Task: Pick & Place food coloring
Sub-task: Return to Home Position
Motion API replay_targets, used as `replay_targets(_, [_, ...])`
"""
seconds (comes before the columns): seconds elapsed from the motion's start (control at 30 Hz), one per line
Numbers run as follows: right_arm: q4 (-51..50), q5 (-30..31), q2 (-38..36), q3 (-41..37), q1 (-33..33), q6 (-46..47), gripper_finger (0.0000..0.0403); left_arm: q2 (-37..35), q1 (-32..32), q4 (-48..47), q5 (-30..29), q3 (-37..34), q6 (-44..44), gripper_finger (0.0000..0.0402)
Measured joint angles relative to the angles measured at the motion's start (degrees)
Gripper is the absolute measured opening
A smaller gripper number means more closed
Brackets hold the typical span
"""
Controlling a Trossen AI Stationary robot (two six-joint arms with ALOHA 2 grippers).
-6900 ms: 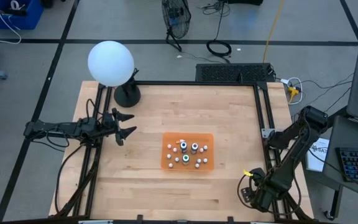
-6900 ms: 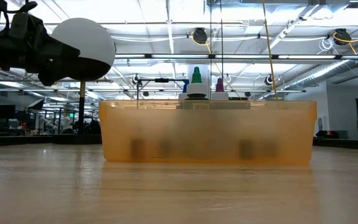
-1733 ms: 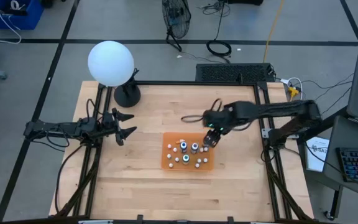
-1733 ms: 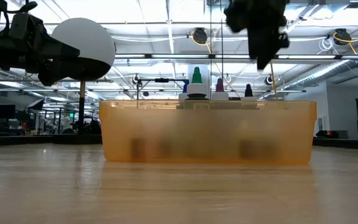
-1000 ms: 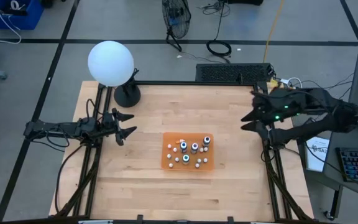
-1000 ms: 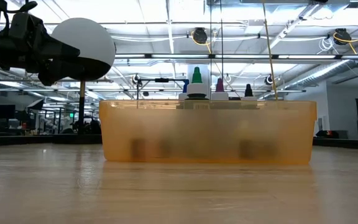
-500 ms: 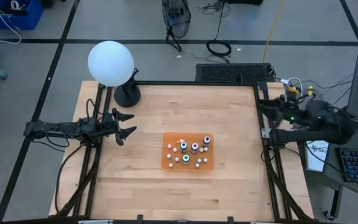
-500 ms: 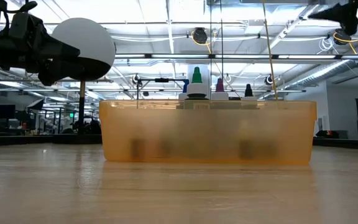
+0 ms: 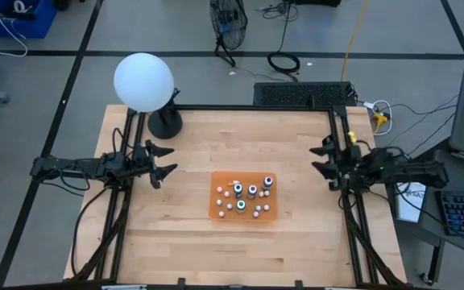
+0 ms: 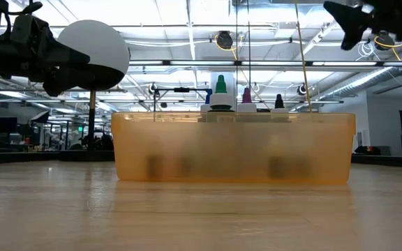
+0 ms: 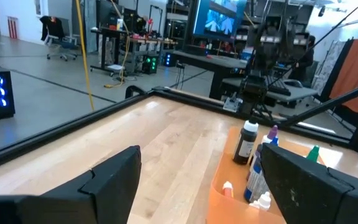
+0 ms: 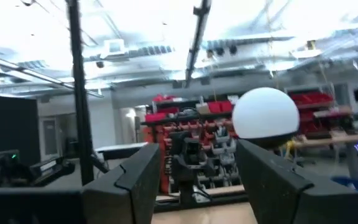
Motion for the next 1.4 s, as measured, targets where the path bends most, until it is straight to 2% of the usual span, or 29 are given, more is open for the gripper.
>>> replay_targets(0.17, [10.9,-0.5,1.3,-8.3,0.0,-1.7,0.0196,0.0,0.0,0.1,0.0,0.0,0.0,0.0323])
replay_targets(0.27, [5.3,-2.6,1.4,-7.9,0.0,-2.1,0.0198,0.0,0.0,0.1,0.0,0.0,0.0,0.0318])
replay_targets(0.4, [4.2,-10.4,1.4,-8.0,0.0,-2.4,0.0198,0.0,0.0,-0.2,0.0,0.0,0.0,0.0315])
replay_targets(0.5, [-1.5,-13.9,1.6,-8.0,0.0,-2.5,0.0199,0.0,0.0,0.0,0.0,0.0,0.0,0.0319])
replay_targets(0.6, [-5.7,-12.9,1.5,-8.0,0.0,-2.4,0.0198,0.0,0.0,0.1,0.0,0.0,0.0,0.0325])
replay_targets(0.7, [-10.9,-8.0,1.6,-8.1,0.0,-2.4,0.0197,0.0,0.0,0.0,0.0,0.0,0.0,0.0328])
replay_targets(0.87, [-13.0,-1.7,1.6,-8.1,-0.1,-2.5,0.0196,0.0,0.0,0.1,0.0,0.0,0.0,0.0323])
replay_targets(0.97, [-12.8,-2.2,1.6,-8.1,0.0,-2.2,0.0197,0.0,0.0,0.1,0.0,0.0,0.0,0.0318])
replay_targets(1.13, [-14.2,-6.6,1.6,-8.2,0.0,-1.4,0.0197,0.0,0.0,0.1,0.0,0.0,0.0,0.0316])
replay_targets(1.4, [-16.4,-6.3,1.6,-8.2,0.0,0.2,0.0196,0.0,0.0,0.1,0.0,0.0,0.0,0.0328])
